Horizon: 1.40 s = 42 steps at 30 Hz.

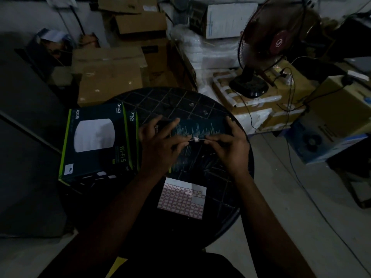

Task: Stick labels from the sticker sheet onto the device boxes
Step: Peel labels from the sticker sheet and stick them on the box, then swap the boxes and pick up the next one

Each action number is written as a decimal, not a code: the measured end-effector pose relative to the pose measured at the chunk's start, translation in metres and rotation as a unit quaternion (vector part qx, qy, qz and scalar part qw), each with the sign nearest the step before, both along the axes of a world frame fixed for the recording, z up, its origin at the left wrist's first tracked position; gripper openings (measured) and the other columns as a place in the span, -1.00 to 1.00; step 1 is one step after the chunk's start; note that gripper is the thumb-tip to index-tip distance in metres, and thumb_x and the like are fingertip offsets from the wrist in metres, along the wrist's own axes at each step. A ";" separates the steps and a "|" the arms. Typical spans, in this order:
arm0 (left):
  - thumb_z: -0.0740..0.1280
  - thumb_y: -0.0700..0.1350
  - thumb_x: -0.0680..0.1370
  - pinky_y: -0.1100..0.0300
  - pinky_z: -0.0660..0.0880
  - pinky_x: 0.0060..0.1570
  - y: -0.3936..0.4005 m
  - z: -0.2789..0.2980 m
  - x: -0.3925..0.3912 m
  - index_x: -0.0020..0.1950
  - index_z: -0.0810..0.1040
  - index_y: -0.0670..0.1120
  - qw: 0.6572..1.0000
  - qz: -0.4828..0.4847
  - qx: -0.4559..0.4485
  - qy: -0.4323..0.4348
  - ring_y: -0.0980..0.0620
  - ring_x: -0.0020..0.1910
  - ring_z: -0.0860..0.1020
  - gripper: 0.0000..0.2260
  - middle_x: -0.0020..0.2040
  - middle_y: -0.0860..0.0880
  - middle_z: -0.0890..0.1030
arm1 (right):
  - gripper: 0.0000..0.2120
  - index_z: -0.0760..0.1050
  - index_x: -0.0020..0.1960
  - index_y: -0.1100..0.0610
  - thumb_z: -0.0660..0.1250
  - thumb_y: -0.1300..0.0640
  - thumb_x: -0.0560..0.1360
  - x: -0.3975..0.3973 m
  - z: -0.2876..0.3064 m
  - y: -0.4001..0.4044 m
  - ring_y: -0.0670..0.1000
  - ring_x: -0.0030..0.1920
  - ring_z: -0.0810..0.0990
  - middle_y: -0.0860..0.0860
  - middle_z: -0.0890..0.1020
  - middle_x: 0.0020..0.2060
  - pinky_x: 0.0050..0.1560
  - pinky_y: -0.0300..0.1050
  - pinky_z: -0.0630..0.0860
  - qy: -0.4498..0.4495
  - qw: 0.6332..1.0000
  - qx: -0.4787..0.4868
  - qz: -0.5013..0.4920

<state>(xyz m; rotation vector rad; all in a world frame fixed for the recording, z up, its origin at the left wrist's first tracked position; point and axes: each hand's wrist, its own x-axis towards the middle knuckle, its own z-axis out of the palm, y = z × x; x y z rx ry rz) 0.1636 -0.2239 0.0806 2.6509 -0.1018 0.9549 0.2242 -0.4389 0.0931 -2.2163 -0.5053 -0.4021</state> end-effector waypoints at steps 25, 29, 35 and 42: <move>0.23 -0.31 0.61 0.17 0.43 0.17 0.018 0.012 -0.024 0.52 0.31 0.14 0.746 -0.017 -0.657 0.107 0.20 0.39 0.40 -0.44 0.41 0.22 0.42 | -0.77 0.61 0.19 0.10 0.32 0.27 0.58 0.030 -0.014 -0.060 0.05 0.38 0.52 0.06 0.61 0.29 0.28 -0.03 0.52 0.281 0.888 0.351 0.094; 0.20 -0.03 0.54 -0.26 0.39 0.24 0.010 0.026 -0.024 0.44 0.26 0.41 0.676 0.062 -0.691 0.249 -0.16 0.35 0.37 -0.48 0.41 0.05 0.37 | -0.60 0.50 0.35 -0.09 0.14 -0.22 0.61 0.029 -0.008 -0.051 0.13 0.25 0.59 0.04 0.61 0.26 0.26 0.17 0.52 0.399 0.862 0.313 0.014; 0.23 -0.09 0.42 -0.14 0.48 0.05 0.012 0.037 -0.018 0.25 0.51 0.00 0.618 0.098 -0.738 0.251 -0.15 0.20 0.46 -0.61 0.27 -0.12 0.51 | -0.28 0.54 0.15 -0.12 -0.18 -0.53 0.48 0.034 0.006 -0.034 0.13 0.22 0.57 0.03 0.65 0.11 0.38 0.22 0.39 0.556 0.795 0.241 0.031; 0.41 0.08 0.53 0.02 0.48 -0.05 0.013 0.029 -0.013 -0.20 0.48 -0.09 0.654 0.136 -0.711 0.220 -0.14 -0.09 0.58 -0.72 -0.14 -0.12 0.61 | -0.58 0.57 0.02 0.16 0.46 -0.20 0.43 0.047 0.003 -0.043 0.09 -0.08 0.68 0.11 0.68 -0.04 -0.10 -0.05 0.61 0.532 0.809 0.234 0.085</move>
